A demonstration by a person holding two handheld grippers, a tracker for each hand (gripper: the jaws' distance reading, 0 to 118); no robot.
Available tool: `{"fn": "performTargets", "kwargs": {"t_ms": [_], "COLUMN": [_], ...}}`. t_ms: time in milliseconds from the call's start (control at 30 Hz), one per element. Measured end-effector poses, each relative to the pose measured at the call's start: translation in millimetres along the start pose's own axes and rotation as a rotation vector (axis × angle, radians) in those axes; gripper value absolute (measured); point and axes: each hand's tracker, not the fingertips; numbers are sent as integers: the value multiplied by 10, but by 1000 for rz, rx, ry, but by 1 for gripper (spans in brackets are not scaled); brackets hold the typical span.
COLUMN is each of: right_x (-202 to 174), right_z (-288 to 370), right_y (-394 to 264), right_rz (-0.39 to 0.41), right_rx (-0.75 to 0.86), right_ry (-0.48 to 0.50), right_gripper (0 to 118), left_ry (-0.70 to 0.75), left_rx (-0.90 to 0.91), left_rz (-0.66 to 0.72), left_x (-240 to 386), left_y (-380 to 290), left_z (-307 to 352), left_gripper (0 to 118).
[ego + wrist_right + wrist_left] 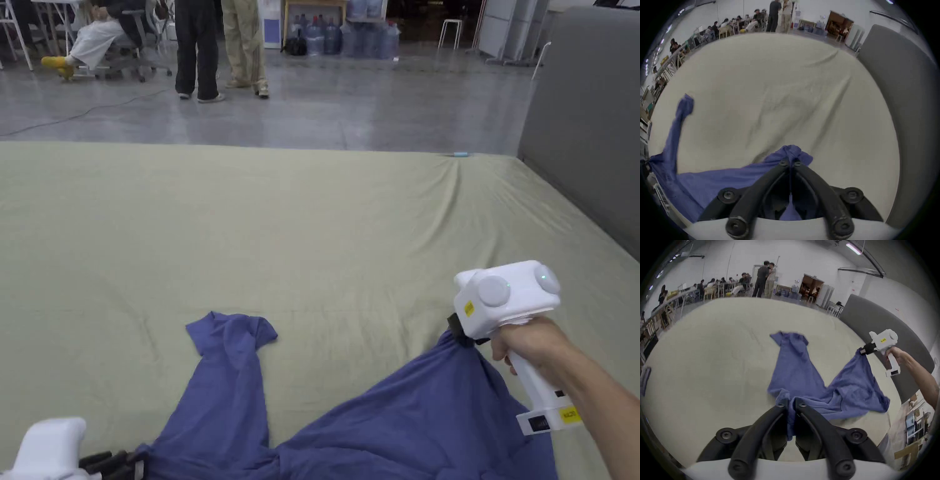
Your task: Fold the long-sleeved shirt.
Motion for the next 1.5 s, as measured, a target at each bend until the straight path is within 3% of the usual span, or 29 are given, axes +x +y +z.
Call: {"fn": "performTargets", "kwargs": {"t_ms": [133, 433, 600, 700, 900, 1000, 1100, 1300, 1500], "right_x": [219, 378, 478, 576, 755, 779, 787, 764, 657], "right_z": [833, 2758, 3381, 3660, 4127, 4164, 4015, 3502, 2460], "right_y": [198, 835, 1422, 1723, 2025, 2001, 1964, 1795, 1329], "right_rz": [-16, -48, -90, -154, -274, -263, -225, -241, -245], "right_rx": [129, 500, 635, 692, 834, 873, 827, 764, 578], "right_ry": [25, -78, -135, -182, -189, -185, -206, -170, -127], "right_gripper": [0, 0, 0, 0, 0, 0, 0, 0, 0], "left_ry": [-35, -8, -3, 27, 15, -76, 10, -9, 14], "left_rx": [119, 453, 595, 641, 769, 867, 733, 681, 495], "left_rz": [-13, -95, -110, -107, -72, -48, -68, -101, -82], "left_x": [54, 251, 400, 458, 546, 512, 492, 386, 134], "left_y": [502, 2169, 3326, 3884, 4420, 4373, 4379, 4009, 3229], "left_z": [247, 722, 1026, 1198, 1499, 1518, 1332, 852, 131], "left_gripper": [0, 0, 0, 0, 0, 0, 0, 0, 0]}}
